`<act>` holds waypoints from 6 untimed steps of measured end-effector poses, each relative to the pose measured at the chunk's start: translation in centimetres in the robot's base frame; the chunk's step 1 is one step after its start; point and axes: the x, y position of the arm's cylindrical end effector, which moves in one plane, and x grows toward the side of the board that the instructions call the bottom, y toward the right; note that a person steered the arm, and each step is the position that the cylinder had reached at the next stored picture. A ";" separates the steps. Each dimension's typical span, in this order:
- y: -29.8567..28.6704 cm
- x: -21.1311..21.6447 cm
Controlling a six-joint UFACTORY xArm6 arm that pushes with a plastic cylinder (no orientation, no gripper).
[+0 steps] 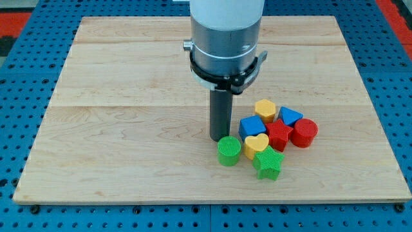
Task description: Move your arm to the bottom of the green star
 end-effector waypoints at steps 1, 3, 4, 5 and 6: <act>-3.3 0.4; -4.9 4.7; -3.8 5.7; -3.2 6.0; -0.9 6.1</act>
